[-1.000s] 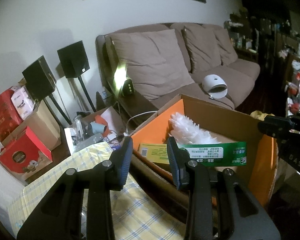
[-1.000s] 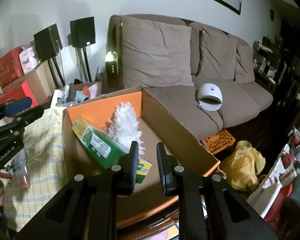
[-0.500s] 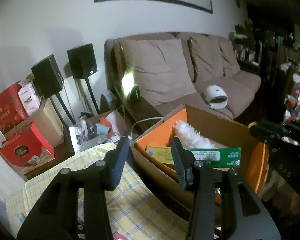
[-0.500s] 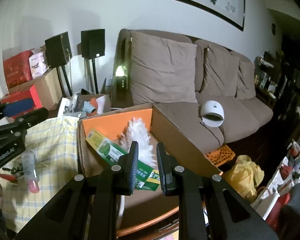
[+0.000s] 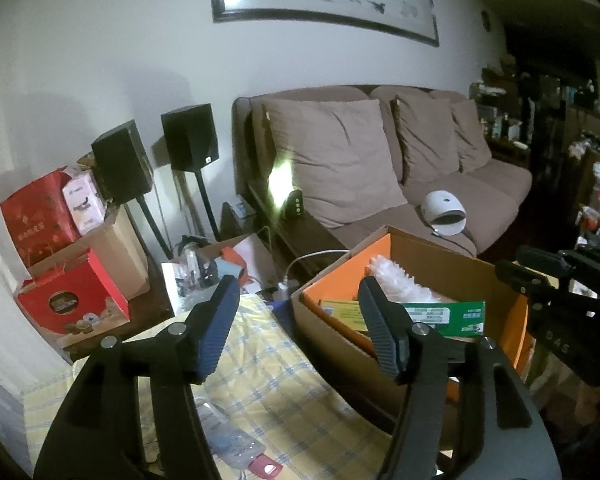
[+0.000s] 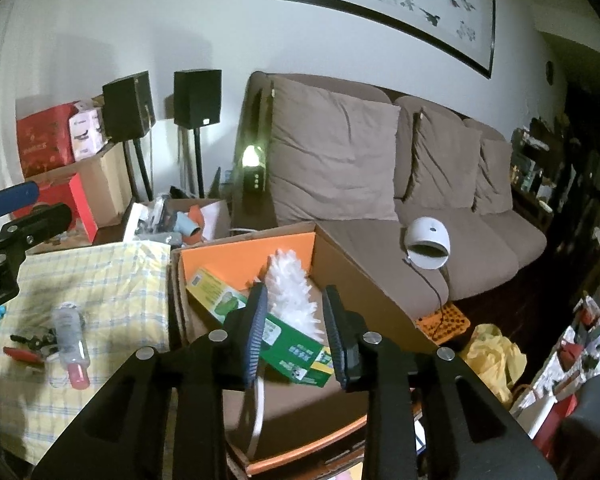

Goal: Organize objects
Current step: 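Withdraw both tools from the box and turn toward the plaid table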

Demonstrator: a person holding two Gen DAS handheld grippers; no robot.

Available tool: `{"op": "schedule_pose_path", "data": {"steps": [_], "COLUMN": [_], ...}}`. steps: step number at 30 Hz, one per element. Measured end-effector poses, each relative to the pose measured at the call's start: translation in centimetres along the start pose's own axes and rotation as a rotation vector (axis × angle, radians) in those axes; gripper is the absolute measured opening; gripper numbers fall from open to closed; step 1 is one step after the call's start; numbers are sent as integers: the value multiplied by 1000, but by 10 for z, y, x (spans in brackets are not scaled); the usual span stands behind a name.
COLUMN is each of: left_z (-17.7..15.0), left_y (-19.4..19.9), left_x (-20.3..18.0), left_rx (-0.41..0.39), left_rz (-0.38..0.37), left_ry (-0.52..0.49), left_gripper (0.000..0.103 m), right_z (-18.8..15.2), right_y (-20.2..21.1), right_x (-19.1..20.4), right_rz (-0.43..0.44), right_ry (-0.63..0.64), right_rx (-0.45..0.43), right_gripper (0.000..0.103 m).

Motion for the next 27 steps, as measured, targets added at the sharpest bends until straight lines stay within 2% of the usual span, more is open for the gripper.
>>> {"op": "schedule_pose_path", "data": {"steps": [2,6,9,14,16,24,27], "left_z": [-1,-3,-4,-6,-6,-12,-17], "left_y": [2,12,19,29,31,37,37], "left_x": [3,6,5,7,9,20,27], "left_rx": [-4,-32,-45,-56,-60,-57,-43], "left_rz": [22,141,173,213,227,238,235], "left_ry": [4,-20,-35,-53,-54,-31,-18], "left_gripper": [63,65,67,70,74,79,85], "right_z": [0,0,0,1,2,0,0], "right_y": [2,6,9,12,13,17,19], "right_x": [3,7,7,11,14,26,30], "right_rz": [9,31,31,32,36,46,50], "right_ry": [2,-2,-7,-2,3,24,27], "right_rx": [-3,-9,-19,-35,-40,-53,-58], "right_gripper": [30,34,38,46,49,59,65]}}
Point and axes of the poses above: each gripper's, at about its wrist camera, not at the fingertips, and y roughly against the way its jaws point, x to its left, z to its top, the point moved 4 cm from there along -y, roughly the way its jaws point, and after that the axes turned 10 degrees about -y, right-handed, at the moved point
